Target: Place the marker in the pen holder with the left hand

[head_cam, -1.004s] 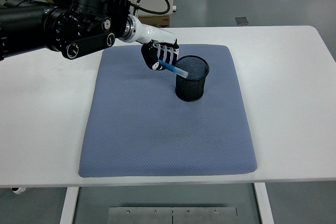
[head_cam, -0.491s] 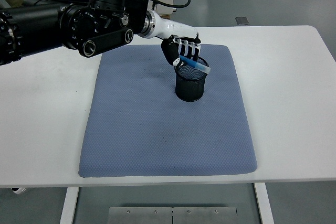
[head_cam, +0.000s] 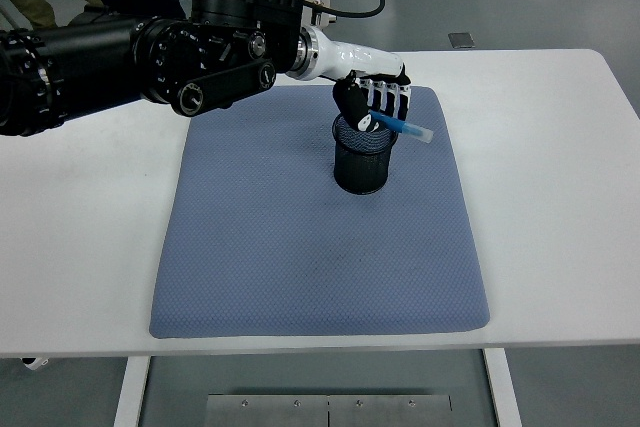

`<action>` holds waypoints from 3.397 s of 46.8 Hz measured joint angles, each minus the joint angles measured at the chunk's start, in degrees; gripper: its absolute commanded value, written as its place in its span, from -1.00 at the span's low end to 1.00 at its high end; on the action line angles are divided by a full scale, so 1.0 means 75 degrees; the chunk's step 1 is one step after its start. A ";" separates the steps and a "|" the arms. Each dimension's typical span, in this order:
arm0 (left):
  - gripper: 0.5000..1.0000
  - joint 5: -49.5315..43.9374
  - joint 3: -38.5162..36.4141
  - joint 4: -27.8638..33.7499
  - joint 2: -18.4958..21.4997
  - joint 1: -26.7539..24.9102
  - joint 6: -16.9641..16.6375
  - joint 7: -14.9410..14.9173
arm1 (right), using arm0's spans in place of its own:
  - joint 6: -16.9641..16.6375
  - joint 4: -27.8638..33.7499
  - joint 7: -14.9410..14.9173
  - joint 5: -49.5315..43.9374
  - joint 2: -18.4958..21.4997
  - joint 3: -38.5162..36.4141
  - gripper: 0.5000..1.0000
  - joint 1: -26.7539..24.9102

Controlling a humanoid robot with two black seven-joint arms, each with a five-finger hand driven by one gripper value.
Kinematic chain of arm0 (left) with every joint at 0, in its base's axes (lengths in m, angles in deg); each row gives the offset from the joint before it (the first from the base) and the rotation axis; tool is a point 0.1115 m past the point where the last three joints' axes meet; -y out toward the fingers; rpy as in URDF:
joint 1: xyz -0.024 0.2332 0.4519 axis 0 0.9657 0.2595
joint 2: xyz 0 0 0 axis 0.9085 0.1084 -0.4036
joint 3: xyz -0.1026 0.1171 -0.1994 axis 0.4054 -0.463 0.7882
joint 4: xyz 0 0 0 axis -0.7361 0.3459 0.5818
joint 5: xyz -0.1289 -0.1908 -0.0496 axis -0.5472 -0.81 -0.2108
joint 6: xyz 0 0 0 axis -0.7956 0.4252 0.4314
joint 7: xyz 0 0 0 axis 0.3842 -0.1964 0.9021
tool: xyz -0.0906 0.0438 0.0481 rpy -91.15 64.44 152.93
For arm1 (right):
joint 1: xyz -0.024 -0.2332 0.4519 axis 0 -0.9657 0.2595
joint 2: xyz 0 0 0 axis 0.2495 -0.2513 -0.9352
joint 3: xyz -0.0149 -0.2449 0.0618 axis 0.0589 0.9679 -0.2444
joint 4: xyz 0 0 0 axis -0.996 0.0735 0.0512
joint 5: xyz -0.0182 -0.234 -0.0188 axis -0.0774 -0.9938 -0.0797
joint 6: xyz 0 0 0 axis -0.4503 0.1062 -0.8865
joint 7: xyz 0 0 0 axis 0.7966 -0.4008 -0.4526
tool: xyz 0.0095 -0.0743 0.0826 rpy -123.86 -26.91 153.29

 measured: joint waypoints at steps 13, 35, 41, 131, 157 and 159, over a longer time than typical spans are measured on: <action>-1.00 -0.0718 -0.0001 -0.0051 0.0000 0.0106 -0.0034 0.0000 | 0.0000 0.0000 0.0000 -0.0004 0.0000 0.0000 1.00 0.0000; -1.00 -0.2165 -0.0012 -0.0081 0.0000 0.0315 -0.0273 0.0008 | 0.0000 0.0003 0.0000 -0.0004 0.0000 0.0000 1.00 0.0000; -1.00 -0.2500 -0.0016 -0.0075 0.0001 0.0369 -0.0269 0.0021 | 0.0000 0.0002 0.0000 -0.0003 0.0000 0.0000 1.00 0.0000; 1.00 -0.3990 0.3913 -0.1735 0.1787 0.3509 -0.2111 0.0120 | 0.0000 -0.0002 -0.0001 -0.0003 0.0000 -0.0003 1.00 0.0000; 1.00 -0.3997 0.6601 -0.1747 0.2582 0.5110 -0.1832 0.0117 | 0.0000 0.0002 -0.0001 -0.0004 0.0000 -0.0001 1.00 0.0002; 1.00 -0.3997 0.6849 -0.1744 0.2582 0.5219 -0.1740 0.0118 | 0.0000 0.0000 0.0000 -0.0005 0.0000 -0.0001 1.00 0.0000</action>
